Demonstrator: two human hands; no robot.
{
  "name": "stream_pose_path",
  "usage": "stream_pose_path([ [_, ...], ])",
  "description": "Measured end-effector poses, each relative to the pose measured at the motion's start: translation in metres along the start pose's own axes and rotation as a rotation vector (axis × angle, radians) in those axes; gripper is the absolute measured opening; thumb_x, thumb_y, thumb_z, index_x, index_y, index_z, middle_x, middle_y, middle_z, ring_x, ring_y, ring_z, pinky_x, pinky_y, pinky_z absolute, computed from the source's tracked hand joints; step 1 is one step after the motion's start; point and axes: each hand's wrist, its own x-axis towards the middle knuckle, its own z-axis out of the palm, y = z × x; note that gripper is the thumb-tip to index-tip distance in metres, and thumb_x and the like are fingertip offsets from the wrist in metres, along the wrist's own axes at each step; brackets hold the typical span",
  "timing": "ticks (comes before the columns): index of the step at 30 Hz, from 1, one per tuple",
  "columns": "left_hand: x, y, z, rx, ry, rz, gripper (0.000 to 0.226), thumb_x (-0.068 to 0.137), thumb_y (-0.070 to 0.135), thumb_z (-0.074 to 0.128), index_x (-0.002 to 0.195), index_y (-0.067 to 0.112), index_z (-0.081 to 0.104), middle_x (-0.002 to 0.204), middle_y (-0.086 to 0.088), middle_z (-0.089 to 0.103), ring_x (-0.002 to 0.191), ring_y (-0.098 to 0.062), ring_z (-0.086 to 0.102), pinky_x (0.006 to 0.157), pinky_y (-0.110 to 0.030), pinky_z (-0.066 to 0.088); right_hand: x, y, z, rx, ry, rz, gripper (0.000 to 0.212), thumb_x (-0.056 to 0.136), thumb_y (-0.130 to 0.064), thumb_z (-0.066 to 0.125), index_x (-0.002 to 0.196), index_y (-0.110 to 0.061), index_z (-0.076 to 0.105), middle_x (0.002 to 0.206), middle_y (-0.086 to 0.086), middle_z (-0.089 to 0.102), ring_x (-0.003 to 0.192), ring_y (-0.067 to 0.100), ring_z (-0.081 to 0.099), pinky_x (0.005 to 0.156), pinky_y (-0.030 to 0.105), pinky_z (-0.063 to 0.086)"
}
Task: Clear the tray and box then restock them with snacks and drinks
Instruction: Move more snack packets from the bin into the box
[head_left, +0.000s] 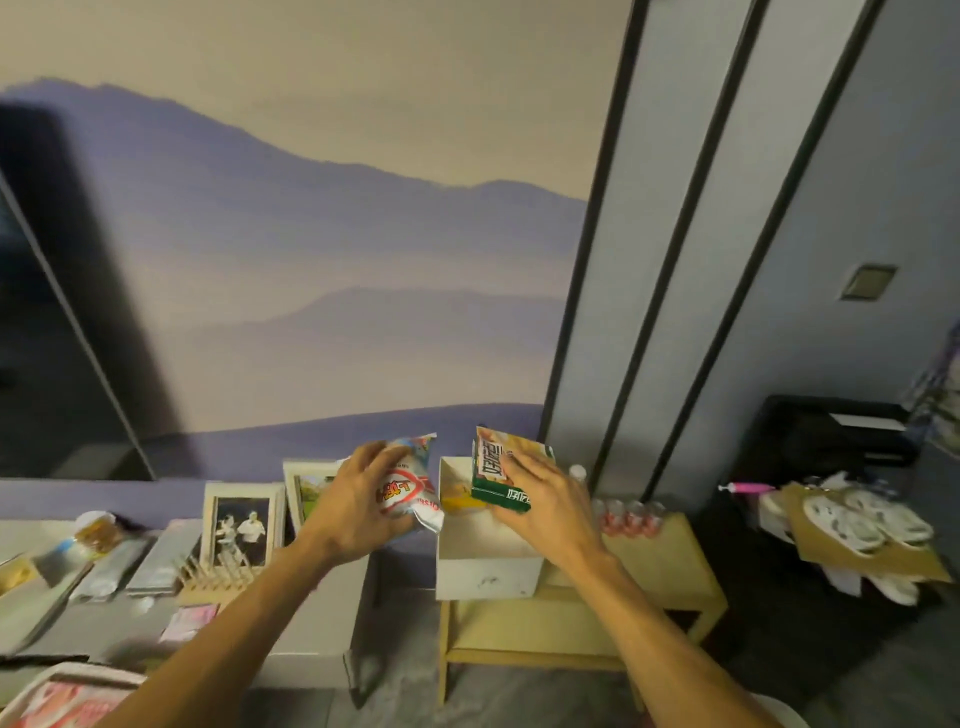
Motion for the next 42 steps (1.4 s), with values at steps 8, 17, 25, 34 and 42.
stream_pose_path([
  [8,0.070,-0.011,0.063,-0.005,-0.117,-0.033,0.103,0.077,0.057,0.086,0.159,0.039,0.028,0.165,0.007,0.021,0.142,-0.024,0.041,0.111,-0.035,0.049,0.016,0.068,0.052,0.012,-0.168,0.046,0.076,0.086,-0.040,0.085,0.154,-0.019,0.056,0.162,0.000,0.051,0.149,0.025,0.048,0.118,0.049,0.047],
  [17,0.155,-0.059,0.147,-0.095,-0.291,-0.115,0.101,0.073,0.055,0.089,0.156,0.039,0.033,0.158,0.013,0.025,0.126,-0.012,0.045,0.103,-0.023,0.050,0.047,0.128,0.157,0.030,-0.396,0.049,0.074,0.083,-0.046,0.080,0.147,-0.015,0.062,0.153,0.005,0.060,0.141,0.031,0.056,0.108,0.054,0.054],
  [25,0.167,-0.080,0.219,-0.153,-0.468,-0.191,0.101,0.079,0.042,0.085,0.161,0.028,0.027,0.159,0.004,0.028,0.127,-0.012,0.050,0.093,-0.001,0.037,0.033,0.166,0.228,0.024,-0.630,-0.030,0.083,0.069,-0.057,0.089,0.141,-0.021,0.067,0.144,0.004,0.067,0.134,0.029,0.062,0.101,0.054,0.058],
  [34,0.180,-0.110,0.288,0.081,-0.597,-0.068,0.101,0.081,0.044,0.078,0.160,0.035,0.018,0.167,0.003,0.013,0.148,-0.032,0.038,0.105,-0.047,0.055,0.030,0.195,0.291,-0.099,-0.800,-0.170,0.087,0.052,-0.050,0.100,0.129,-0.022,0.072,0.141,0.007,0.068,0.132,0.031,0.064,0.106,0.060,0.053],
  [42,0.173,-0.125,0.332,0.228,-0.646,-0.033,0.094,0.089,0.046,0.076,0.160,0.036,0.015,0.170,0.005,0.009,0.161,-0.033,0.006,0.111,-0.056,0.050,0.028,0.176,0.330,-0.135,-0.791,-0.187,0.059,0.089,-0.030,0.079,0.145,-0.022,0.063,0.153,0.009,0.058,0.147,0.037,0.046,0.121,0.058,0.035],
])
